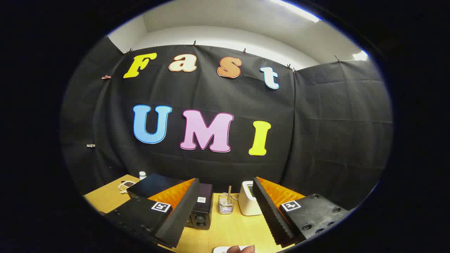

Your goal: Open the toaster oven, put the food inside, and close the toaster oven door.

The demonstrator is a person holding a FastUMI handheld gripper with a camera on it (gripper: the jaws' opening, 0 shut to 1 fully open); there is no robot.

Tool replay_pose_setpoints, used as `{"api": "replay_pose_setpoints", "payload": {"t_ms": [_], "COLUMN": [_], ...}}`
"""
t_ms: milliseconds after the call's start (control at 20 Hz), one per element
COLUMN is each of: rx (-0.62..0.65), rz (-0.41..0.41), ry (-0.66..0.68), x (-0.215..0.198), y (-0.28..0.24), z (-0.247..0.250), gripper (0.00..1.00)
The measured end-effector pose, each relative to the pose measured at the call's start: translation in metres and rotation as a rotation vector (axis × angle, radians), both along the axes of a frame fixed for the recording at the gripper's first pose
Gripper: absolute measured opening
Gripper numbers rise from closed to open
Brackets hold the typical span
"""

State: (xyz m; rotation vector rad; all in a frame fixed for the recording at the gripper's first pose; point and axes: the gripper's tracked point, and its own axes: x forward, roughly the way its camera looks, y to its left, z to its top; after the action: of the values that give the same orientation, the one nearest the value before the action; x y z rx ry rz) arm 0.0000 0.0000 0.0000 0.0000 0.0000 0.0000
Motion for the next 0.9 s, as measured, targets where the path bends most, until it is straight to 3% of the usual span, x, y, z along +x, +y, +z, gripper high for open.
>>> {"api": "replay_pose_setpoints", "payload": {"t_ms": [900], "rx": [0.003], "rz": [0.025], "ry": [-0.010], "x": [-0.012], "y": [0.024], "z": [0.006], "gripper": [0.97]}}
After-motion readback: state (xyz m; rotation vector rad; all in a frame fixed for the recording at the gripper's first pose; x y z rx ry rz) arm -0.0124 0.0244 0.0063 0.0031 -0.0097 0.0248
